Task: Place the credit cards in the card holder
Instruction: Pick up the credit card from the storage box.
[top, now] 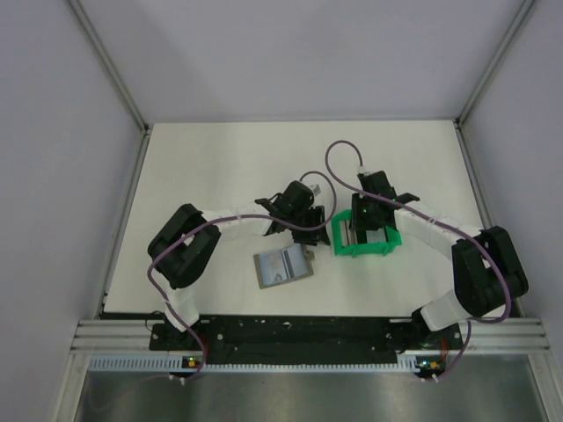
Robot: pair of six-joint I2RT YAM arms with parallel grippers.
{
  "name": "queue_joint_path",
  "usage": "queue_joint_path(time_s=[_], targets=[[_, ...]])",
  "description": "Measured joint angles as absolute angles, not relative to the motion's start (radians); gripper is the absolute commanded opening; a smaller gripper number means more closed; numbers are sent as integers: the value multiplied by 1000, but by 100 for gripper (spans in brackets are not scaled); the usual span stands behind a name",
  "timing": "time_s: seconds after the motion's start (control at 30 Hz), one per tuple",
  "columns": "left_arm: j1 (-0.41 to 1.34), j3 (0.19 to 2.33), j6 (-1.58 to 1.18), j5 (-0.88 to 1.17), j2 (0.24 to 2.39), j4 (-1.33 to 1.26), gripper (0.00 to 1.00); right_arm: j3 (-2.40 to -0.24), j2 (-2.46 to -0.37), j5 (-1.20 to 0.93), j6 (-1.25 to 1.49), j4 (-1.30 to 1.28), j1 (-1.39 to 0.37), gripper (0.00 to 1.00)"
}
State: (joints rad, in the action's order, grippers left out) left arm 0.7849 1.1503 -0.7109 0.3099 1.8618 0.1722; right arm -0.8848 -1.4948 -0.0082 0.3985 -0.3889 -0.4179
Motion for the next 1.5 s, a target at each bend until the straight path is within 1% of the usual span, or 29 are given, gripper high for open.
queue_joint_path(time_s=[0.07,0.23,0.33,0.47,0.53,0.7,0.8,0.83,0.87,1.03,1.1,1.27,1.33,1.4,1.5], targets=[[786,1151,-713,310,1862,170,51,-885,-1492,1,392,-390,-418,21],[788,1157,-724,325,1864,138,52,-886,-1483,22,383,-398,-418,17],[791,1166,-735,337,1868,107,53,-886,-1475,33,376,-411,-418,20],[795,1178,-750,358,1891,67,53,-886,-1459,48,374,-421,-418,30],[796,1179,-758,361,1908,54,53,-886,-1446,55,374,-425,-418,32],[796,1179,-781,373,1955,38,53,-886,-1425,56,377,-432,-417,34],[795,1165,-809,385,1967,-19,51,-886,-1425,54,378,-435,-416,34],[795,1158,-817,389,1969,-39,48,-885,-1425,53,378,-435,-416,34],[796,1151,-827,394,1969,-58,41,-885,-1425,52,379,-435,-416,34],[796,1140,-856,404,1969,-109,24,-883,-1425,49,379,-435,-416,34],[796,1140,-862,404,1969,-120,20,-883,-1425,47,380,-435,-416,34],[796,1140,-869,406,1969,-130,17,-877,-1425,40,385,-435,-416,34],[796,1140,-872,408,1971,-135,10,-875,-1425,37,385,-435,-416,34],[796,1140,-880,413,1974,-141,8,-875,-1425,35,385,-435,-416,34],[796,1140,-889,422,1975,-158,1,-875,-1425,32,385,-435,-416,34]])
